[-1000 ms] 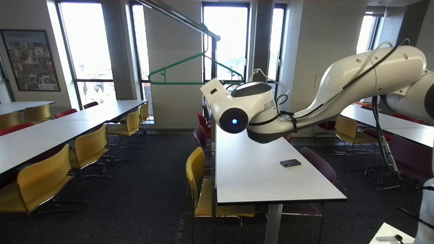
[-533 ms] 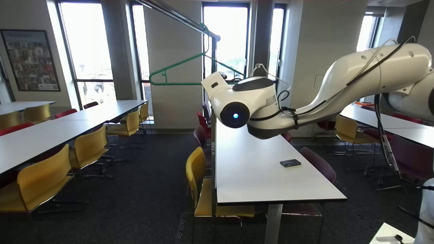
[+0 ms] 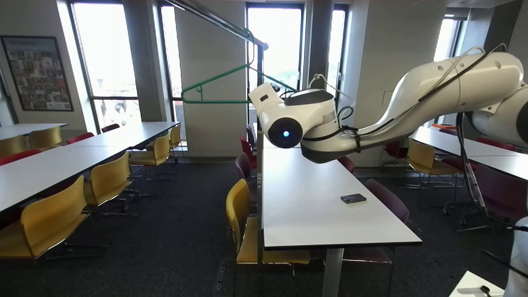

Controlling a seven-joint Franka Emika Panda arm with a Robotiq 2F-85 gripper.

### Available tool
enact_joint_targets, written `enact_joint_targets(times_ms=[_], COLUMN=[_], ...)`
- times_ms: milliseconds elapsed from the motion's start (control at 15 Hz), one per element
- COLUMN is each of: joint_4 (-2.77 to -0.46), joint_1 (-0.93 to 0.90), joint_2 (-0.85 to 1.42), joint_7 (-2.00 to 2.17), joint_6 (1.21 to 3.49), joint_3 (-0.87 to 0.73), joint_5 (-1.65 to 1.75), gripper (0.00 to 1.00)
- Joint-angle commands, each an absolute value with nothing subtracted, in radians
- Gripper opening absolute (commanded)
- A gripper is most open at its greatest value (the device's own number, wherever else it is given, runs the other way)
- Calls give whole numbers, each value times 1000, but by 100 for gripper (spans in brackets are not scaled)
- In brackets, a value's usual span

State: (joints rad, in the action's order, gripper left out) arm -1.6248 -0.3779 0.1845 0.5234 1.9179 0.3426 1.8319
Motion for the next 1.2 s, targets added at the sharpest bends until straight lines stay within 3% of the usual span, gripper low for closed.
enact_joint_targets(times_ms=[0, 667, 800, 867, 933, 1133], joint_4=[-1617, -1623, -1622, -1623, -1624, -1624], joint_1=[-370, -370, -371, -371, -371, -370], joint_2=[172, 170, 171, 171, 171, 170], joint_7=[508, 511, 510, 511, 511, 509], joint_6=[1929, 1932, 1932, 1932, 1932, 1934], joint_3=[327, 319, 320, 320, 320, 320], joint_5=[1845, 1847, 1845, 1844, 1844, 1842], gripper=[74, 0, 3, 35, 36, 58])
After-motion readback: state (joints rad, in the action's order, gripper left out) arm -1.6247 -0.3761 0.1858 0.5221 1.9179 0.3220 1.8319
